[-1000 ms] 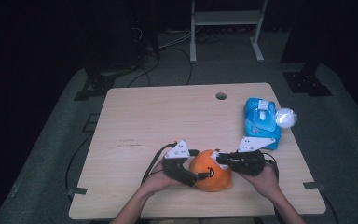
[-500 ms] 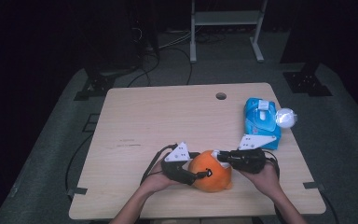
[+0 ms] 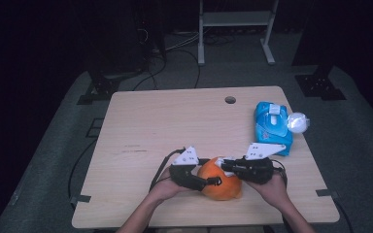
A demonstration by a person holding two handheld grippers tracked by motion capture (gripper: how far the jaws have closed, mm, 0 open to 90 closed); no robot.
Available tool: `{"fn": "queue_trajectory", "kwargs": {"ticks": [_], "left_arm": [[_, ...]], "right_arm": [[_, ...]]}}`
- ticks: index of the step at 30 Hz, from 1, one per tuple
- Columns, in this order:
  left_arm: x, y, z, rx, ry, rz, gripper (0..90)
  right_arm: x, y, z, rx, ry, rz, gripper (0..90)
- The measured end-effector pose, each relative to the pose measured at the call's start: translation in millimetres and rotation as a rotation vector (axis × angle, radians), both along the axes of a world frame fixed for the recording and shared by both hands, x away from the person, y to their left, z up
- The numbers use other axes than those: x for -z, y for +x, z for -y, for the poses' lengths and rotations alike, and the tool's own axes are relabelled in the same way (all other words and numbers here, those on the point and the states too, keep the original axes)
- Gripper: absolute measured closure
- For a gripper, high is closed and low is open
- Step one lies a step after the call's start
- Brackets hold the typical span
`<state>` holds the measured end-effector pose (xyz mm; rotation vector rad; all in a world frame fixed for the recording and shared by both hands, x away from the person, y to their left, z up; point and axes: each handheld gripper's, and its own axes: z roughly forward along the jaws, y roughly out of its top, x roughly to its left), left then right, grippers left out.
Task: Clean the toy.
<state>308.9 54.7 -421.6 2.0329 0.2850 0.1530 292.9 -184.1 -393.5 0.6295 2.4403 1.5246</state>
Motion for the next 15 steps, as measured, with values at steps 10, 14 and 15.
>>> {"fn": "queue_trajectory", "kwargs": {"ticks": [10, 14, 15], "left_arm": [[0.7, -5.7, -0.3, 0.023, 0.037, 0.064, 32.6], [2.4, -4.7, -0.5, 0.034, 0.032, 0.064, 32.3], [2.4, -5.2, 0.4, 0.038, 0.032, 0.069, 32.1]], "right_arm": [[-0.4, 2.4, 3.5, 0.020, -0.045, 0.029, 82.2], [4.6, 5.6, 16.5, 0.055, -0.030, -0.004, 82.2], [4.1, 4.3, 14.7, 0.057, -0.032, 0.000, 82.1]]}}
